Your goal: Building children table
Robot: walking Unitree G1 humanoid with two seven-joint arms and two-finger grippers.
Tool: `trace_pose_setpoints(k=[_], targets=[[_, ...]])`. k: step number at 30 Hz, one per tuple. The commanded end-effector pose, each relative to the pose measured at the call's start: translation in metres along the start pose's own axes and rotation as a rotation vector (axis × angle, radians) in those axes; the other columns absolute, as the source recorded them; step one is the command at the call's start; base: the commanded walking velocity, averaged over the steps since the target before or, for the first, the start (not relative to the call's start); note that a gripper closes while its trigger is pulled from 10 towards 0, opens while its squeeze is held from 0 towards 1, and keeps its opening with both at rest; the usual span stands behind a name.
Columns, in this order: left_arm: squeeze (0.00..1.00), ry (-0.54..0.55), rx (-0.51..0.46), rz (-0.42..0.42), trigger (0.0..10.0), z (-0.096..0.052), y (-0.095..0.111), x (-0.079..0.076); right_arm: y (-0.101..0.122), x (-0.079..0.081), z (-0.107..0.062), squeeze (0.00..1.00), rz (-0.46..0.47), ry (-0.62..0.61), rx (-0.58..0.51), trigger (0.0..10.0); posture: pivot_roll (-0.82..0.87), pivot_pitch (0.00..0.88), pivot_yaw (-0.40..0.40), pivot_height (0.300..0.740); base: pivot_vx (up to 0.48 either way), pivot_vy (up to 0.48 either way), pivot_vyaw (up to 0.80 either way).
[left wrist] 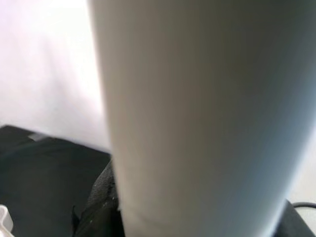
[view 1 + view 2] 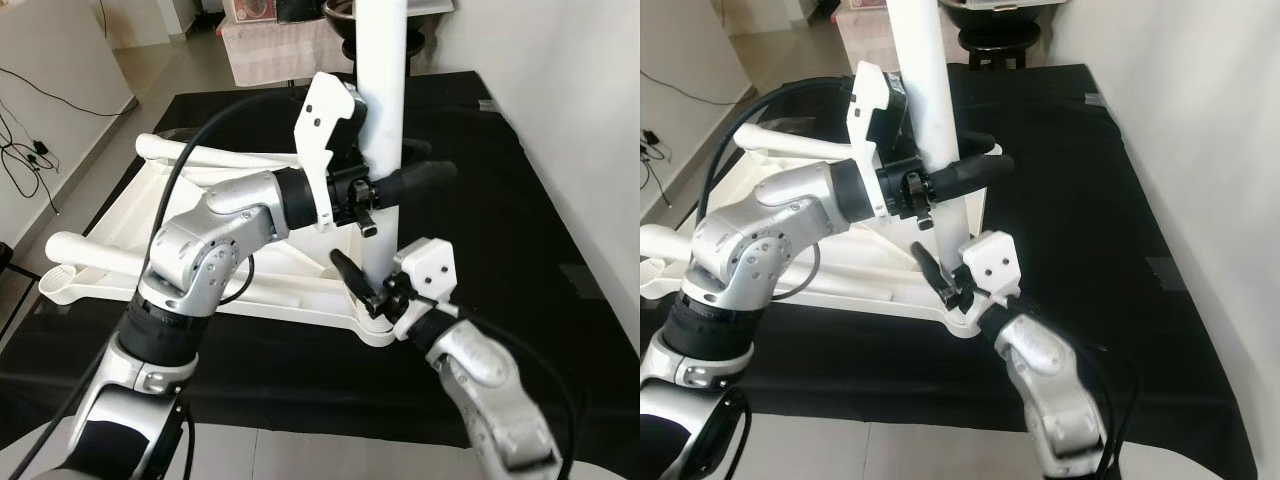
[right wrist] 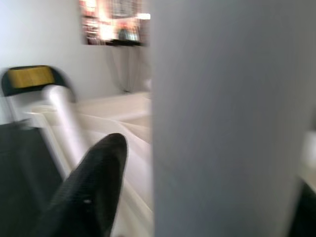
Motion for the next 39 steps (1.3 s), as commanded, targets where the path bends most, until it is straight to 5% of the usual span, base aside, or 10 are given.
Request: trace_pose_setpoints(k=[1, 3, 4, 14, 20, 22, 24, 27, 32, 39], targets=[[0.00, -0.081, -0.051, -0.028, 0.0, 0.013, 0.007, -0.019, -0.001, 0.018, 0.010, 1.00, 0.040, 0.174, 0.026, 10.0, -0.06, 0.134, 0.041, 0.740, 0.000, 0.000, 0.00], [0.00, -0.104, -0.076, -0.041, 0.0, 0.025, 0.015, -0.028, 0.003, 0.011, 0.012, 0.92, -0.018, 0.289, 0.101, 10.0, -0.06, 0.133, 0.040, 0.740, 0.000, 0.000, 0.00], [0.00, -0.113, -0.085, -0.045, 0.0, 0.029, 0.018, -0.031, 0.006, 0.008, 0.013, 0.00, -0.032, 0.325, 0.124, 10.0, -0.06, 0.135, 0.037, 0.740, 0.000, 0.000, 0.00], [0.00, -0.117, -0.145, -0.067, 0.0, 0.020, 0.042, -0.028, 0.019, -0.003, 0.034, 0.00, 0.010, 0.491, 0.224, 10.0, -0.06, 0.147, 0.026, 0.740, 0.000, 0.000, 0.00], [0.00, -0.186, -0.207, -0.109, 0.0, -0.009, 0.055, -0.010, 0.018, 0.010, 0.035, 0.00, 0.120, 0.627, 0.263, 9.9, -0.06, 0.155, 0.015, 0.740, 0.000, 0.000, 0.00], [0.00, -0.246, -0.227, -0.130, 0.0, -0.016, 0.058, -0.009, 0.017, 0.015, 0.035, 0.00, 0.145, 0.669, 0.284, 4.1, -0.06, 0.154, 0.012, 0.740, 0.000, 0.000, 0.00], [0.00, -0.279, -0.247, -0.158, 0.0, -0.018, 0.061, -0.009, 0.017, 0.017, 0.035, 0.00, 0.154, 0.690, 0.286, 3.2, -0.06, 0.153, 0.010, 0.740, 0.000, 0.000, 0.00], [0.00, -0.350, -0.275, -0.187, 0.0, -0.007, 0.066, -0.015, 0.016, 0.020, 0.037, 0.00, 0.165, 0.730, 0.300, 0.0, -0.06, 0.146, 0.004, 0.740, 0.000, 0.000, 0.00], [0.00, -0.425, -0.255, -0.177, 0.0, 0.026, 0.071, -0.038, 0.009, 0.024, 0.038, 0.00, 0.152, 0.769, 0.359, 0.0, -0.06, 0.144, 0.007, 0.740, 0.000, 0.000, 0.00], [0.00, -0.476, -0.228, -0.155, 0.0, 0.018, 0.072, -0.030, 0.008, 0.027, 0.038, 0.00, 0.147, 0.762, 0.392, 0.0, -0.07, 0.146, 0.011, 0.740, 0.000, 0.000, 0.00]])
Point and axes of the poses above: a point about 5 cm out from each wrist's last joint towards the gripper, its own z axis pointing out of the wrist towards the gripper, its own y axis along the axis of the wrist's last joint, x = y × z, the point moved 2 cm from there along z, pointing out of the wrist towards the gripper, and after that the axes turned 14 degrees about z, right-handed, at the moved point
